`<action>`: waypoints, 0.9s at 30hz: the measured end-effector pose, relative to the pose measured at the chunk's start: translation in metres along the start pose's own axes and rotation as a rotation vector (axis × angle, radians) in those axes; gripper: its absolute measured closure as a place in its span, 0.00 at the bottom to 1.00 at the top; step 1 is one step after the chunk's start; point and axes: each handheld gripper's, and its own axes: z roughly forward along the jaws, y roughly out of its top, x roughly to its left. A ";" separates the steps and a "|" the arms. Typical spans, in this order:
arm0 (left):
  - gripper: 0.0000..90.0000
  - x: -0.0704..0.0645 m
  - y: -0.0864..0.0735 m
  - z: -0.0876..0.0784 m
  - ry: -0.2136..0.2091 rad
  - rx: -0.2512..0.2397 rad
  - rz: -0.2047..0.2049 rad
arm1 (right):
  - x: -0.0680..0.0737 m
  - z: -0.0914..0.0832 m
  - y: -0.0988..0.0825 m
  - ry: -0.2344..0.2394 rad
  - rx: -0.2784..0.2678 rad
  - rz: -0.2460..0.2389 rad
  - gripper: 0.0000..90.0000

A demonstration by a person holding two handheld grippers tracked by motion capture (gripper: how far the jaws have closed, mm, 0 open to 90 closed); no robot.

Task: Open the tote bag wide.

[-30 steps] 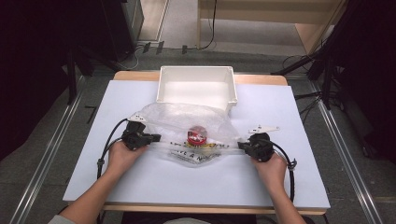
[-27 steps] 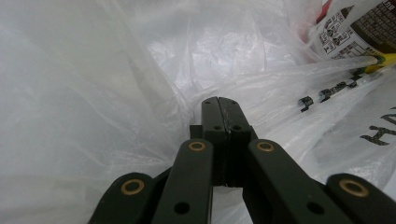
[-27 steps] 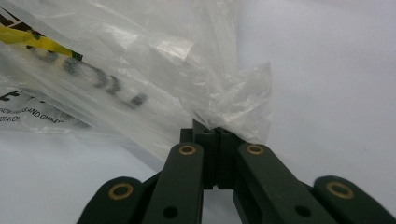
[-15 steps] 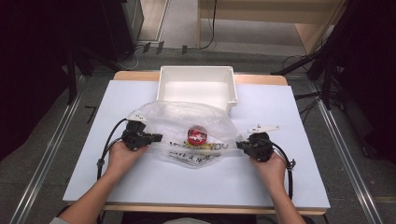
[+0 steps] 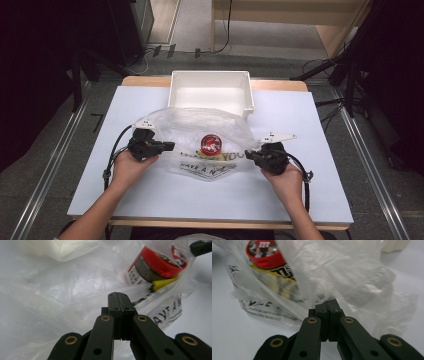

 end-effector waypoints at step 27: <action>1.00 -0.021 0.045 0.001 -0.041 -0.002 0.036 | 0.038 -0.016 0.095 0.110 -0.070 -0.129 1.00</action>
